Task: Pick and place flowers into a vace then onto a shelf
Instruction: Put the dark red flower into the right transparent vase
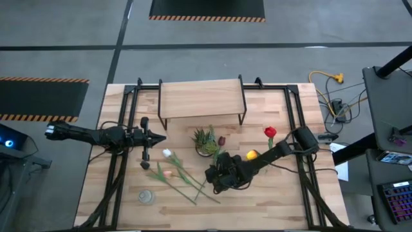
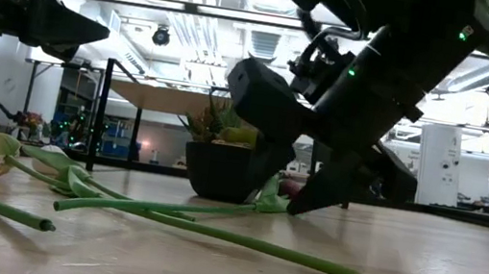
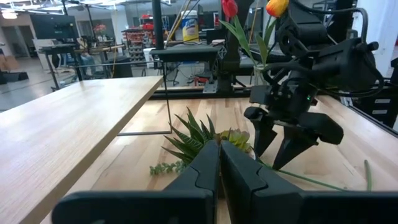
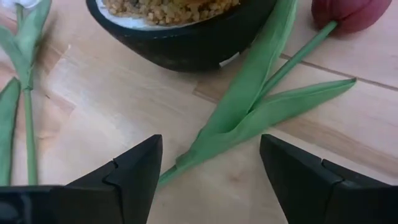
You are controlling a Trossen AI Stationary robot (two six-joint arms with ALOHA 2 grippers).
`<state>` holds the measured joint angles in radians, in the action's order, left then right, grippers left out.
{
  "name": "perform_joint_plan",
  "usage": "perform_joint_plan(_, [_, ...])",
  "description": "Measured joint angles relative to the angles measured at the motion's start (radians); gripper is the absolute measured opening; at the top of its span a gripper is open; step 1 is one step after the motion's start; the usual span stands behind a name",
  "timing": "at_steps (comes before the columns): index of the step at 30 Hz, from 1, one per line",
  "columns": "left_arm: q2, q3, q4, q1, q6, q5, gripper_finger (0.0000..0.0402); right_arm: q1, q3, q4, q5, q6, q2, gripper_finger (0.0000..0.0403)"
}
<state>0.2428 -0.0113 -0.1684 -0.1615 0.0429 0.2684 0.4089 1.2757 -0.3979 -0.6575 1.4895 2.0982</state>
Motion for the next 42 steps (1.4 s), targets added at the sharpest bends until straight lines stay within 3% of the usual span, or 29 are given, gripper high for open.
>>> perform_joint_plan(11, [0.0, 0.0, 0.001, 0.0, 0.0, 0.0, 0.0, -0.026, 0.013, -0.008, 0.043, -0.002, 0.015, 0.0233])
perform_joint_plan(17, [0.0, 0.0, 0.001, 0.0, 0.0, 0.0, 0.0, -0.041, 0.012, -0.028, 0.12, -0.027, 0.013, 0.0186])
perform_joint_plan(28, [0.0, 0.0, 0.001, 0.0, 0.0, 0.0, 0.0, -0.055, 0.021, -0.082, 0.157, -0.033, 0.014, 0.0087])
perform_joint_plan(42, [0.0, 0.0, 0.009, 0.0, 0.0, 0.0, 0.0, -0.056, 0.086, -0.216, 0.284, -0.153, 0.015, 0.0052])
